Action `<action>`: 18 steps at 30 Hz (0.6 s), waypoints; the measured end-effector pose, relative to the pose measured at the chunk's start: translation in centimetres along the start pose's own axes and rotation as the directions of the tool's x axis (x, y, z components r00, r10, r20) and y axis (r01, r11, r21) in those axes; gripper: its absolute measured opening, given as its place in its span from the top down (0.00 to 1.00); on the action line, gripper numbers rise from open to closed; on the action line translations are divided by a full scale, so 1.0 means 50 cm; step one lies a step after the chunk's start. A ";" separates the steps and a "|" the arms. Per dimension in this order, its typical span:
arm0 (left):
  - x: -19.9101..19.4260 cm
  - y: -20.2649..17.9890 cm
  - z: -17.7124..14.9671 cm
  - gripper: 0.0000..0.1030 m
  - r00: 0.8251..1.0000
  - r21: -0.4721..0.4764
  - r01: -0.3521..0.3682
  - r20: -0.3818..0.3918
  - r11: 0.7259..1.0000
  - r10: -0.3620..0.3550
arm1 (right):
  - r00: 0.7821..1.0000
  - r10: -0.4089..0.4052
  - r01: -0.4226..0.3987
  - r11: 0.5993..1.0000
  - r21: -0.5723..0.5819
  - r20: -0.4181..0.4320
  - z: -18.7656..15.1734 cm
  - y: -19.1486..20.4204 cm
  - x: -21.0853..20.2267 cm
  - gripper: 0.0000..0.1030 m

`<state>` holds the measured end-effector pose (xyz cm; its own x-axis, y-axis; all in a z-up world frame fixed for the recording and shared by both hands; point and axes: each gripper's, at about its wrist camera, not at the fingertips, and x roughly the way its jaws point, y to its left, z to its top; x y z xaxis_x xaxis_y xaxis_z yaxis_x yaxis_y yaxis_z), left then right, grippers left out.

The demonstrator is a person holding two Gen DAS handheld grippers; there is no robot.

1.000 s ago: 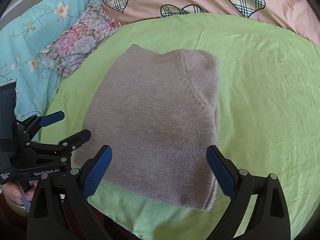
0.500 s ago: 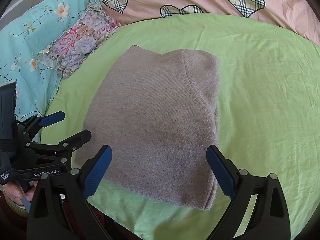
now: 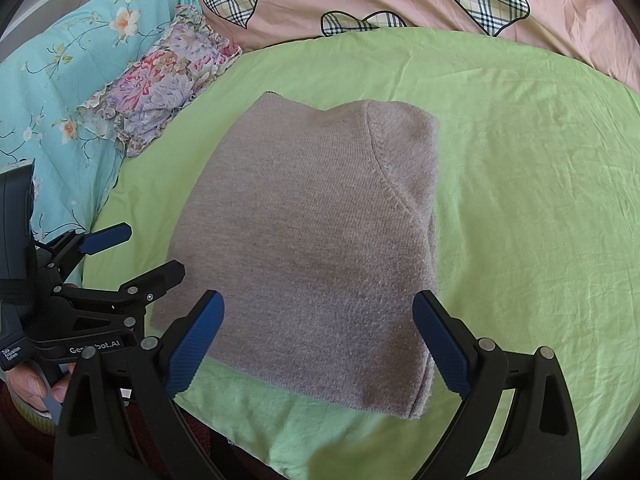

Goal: Fold small clothes

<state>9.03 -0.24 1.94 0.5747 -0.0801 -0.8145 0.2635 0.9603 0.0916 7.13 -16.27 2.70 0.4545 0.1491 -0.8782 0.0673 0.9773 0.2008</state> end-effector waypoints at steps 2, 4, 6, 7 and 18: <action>0.000 0.000 0.000 0.09 1.000 0.000 0.002 0.000 1.000 -0.002 | 1.000 -0.001 0.001 1.000 -0.001 0.000 0.000 0.000 0.000 0.07; 0.000 0.000 0.000 0.09 1.000 0.000 0.000 0.000 1.000 0.000 | 1.000 0.000 0.000 1.000 0.000 -0.001 0.000 -0.001 0.000 0.07; 0.000 -0.001 -0.001 0.09 1.000 -0.001 0.000 0.000 1.000 0.000 | 1.000 0.000 0.000 1.000 -0.001 -0.001 0.000 -0.001 0.000 0.07; 0.000 -0.001 0.001 0.09 1.000 0.000 0.001 -0.001 1.000 -0.001 | 1.000 -0.001 0.001 1.000 -0.001 -0.001 -0.001 0.000 0.000 0.07; -0.004 -0.006 0.007 0.09 1.000 0.007 0.007 0.005 1.000 -0.007 | 1.000 -0.004 0.004 1.000 -0.002 0.008 0.004 0.003 -0.010 0.07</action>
<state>9.11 -0.62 2.28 0.5771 -0.0880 -0.8119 0.2725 0.9580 0.0898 7.08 -16.23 3.25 0.4612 0.1438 -0.8755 0.0678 0.9782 0.1964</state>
